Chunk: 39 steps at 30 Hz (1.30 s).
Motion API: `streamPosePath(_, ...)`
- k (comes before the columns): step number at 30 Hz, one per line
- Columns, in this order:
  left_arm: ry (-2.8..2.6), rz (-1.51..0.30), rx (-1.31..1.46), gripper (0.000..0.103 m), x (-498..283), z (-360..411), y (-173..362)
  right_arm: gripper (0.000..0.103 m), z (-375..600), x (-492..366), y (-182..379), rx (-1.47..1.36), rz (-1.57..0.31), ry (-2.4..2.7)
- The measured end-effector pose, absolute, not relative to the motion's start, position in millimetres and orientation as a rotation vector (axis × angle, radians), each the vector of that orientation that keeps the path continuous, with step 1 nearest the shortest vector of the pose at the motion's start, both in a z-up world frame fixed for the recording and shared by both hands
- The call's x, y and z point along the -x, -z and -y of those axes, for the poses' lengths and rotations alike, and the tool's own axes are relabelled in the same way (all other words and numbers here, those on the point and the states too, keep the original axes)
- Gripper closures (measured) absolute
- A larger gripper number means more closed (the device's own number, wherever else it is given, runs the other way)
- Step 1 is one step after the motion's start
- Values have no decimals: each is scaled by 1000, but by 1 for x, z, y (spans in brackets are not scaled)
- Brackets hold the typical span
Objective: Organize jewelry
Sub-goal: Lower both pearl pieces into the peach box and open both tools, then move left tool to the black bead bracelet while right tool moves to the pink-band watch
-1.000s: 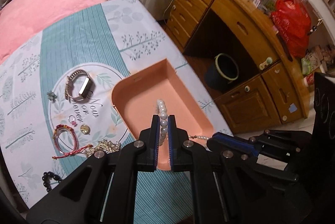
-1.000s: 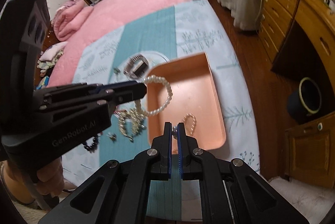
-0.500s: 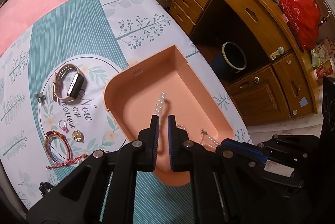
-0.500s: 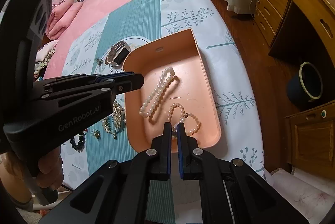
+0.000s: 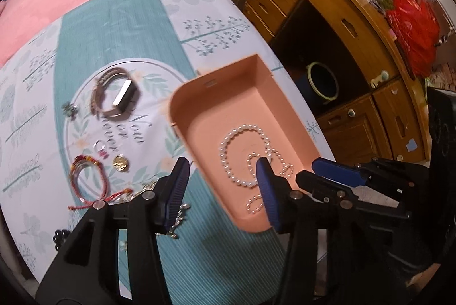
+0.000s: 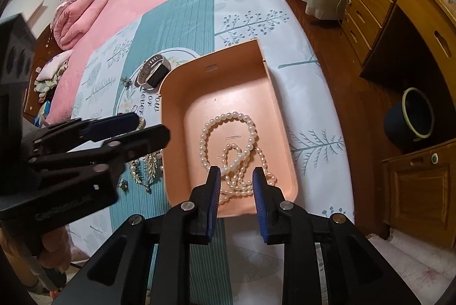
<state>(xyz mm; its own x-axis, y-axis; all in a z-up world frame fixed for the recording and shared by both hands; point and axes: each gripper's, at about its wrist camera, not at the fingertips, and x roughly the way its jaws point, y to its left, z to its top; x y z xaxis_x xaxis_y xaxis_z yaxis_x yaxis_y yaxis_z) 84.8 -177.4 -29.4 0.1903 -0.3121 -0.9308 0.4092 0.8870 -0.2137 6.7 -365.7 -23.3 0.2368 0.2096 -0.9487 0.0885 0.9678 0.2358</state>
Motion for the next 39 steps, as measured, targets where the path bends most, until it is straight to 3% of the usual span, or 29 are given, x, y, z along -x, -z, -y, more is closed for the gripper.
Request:
streamPosePath(20,345,-1288,5,57,-54,92,20,80,325,-4,-6,-190,-1307,-158)
streamPosePath(39,49,-1314,162,57,-16,-52,38,80,242,-16,-31,-97,-1289,-321)
